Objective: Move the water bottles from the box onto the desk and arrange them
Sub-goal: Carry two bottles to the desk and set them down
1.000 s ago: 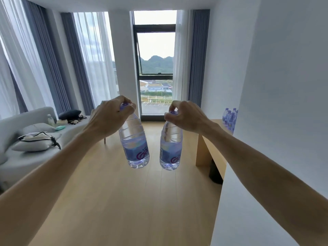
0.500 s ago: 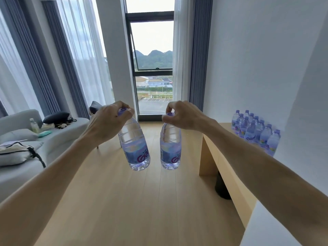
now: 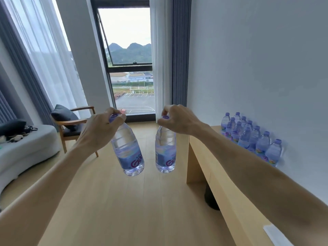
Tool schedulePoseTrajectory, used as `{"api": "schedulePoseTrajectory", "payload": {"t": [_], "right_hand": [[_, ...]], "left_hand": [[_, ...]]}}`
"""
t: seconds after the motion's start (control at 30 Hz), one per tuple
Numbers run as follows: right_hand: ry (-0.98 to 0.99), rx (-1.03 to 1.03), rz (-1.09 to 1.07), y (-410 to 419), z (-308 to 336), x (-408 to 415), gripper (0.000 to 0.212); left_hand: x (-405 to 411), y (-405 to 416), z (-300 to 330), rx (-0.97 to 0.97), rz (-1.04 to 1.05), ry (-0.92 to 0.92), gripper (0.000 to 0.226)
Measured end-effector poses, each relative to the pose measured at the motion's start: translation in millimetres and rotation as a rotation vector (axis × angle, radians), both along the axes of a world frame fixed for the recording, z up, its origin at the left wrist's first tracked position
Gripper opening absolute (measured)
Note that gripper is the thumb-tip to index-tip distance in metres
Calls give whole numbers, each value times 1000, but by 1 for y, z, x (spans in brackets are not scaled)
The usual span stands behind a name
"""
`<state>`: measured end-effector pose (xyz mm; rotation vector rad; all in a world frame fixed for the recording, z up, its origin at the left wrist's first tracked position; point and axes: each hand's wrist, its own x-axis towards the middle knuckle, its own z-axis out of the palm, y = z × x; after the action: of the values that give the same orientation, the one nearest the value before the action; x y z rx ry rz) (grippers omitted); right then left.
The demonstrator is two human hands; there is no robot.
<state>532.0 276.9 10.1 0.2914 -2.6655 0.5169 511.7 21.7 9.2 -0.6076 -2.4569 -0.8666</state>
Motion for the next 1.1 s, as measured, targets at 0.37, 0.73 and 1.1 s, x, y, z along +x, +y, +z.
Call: {"api": "schedulePoseTrajectory", "payload": {"t": [0.37,0.73,1.1], "right_hand": [[-25,-12,-248,118,-11,-154,22],[-68,-139,-545,261,-35,-210,21],[-90,-211,-728,418,-82,-200,22]], "left_hand": [[-213,124,-3,-13,-273,-24,16],[-337,300,-27,-19,-558,-92,14],[-375,493,-66,-157,-881,-208,16]]}}
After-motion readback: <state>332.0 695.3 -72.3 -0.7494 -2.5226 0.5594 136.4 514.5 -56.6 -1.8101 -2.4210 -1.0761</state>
